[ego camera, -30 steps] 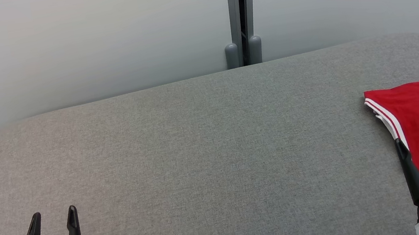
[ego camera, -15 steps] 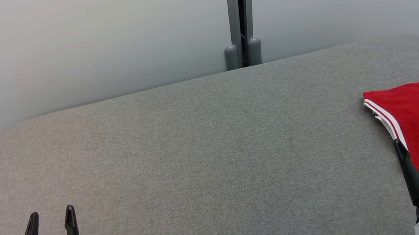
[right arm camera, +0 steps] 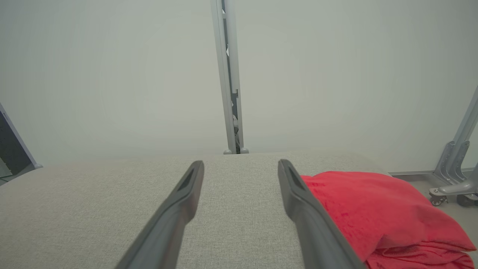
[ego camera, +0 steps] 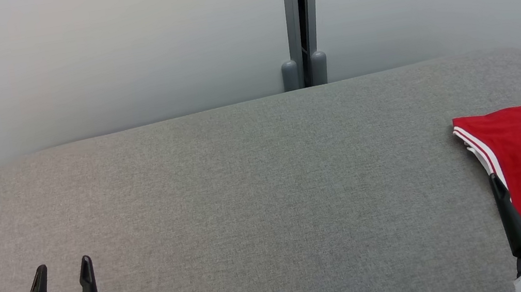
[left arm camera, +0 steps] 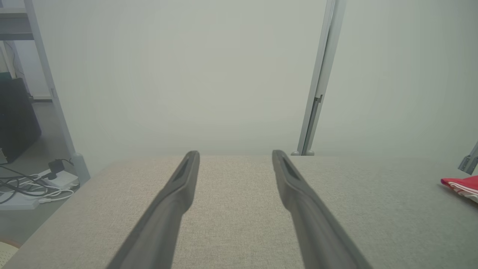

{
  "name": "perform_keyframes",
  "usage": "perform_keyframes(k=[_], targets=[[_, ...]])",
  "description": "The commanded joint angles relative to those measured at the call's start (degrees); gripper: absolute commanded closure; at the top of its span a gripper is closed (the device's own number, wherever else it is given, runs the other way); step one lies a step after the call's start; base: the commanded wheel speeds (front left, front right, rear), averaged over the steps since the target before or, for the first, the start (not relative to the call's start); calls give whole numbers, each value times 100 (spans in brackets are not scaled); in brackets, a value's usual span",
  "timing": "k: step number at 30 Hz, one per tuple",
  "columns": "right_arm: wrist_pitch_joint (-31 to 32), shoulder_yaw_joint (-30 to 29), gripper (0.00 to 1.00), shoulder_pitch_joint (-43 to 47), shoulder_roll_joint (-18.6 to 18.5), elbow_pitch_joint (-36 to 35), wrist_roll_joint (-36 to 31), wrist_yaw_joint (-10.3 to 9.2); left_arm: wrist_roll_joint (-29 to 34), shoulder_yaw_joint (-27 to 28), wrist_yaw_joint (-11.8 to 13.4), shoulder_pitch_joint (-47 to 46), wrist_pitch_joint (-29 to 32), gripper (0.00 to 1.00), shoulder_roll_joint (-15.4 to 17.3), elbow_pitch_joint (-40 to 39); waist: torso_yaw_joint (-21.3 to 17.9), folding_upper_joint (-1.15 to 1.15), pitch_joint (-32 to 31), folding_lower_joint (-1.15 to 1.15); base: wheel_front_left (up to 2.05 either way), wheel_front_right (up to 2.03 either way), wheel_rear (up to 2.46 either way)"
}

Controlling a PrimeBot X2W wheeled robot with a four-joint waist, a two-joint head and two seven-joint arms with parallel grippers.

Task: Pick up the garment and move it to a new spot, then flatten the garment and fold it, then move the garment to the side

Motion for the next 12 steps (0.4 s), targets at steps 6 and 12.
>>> perform_keyframes(k=[6,12], targets=[[-13,-16,0,60,-7,17,45,-2,-67,-2,39,-47,-4,0,46,31,15,0,-59,0,0,0,0],[-1,-16,0,61,-9,14,51,-2,-94,-22,47,-41,-7,0,47,53,12,0,-86,0,0,0,0]])
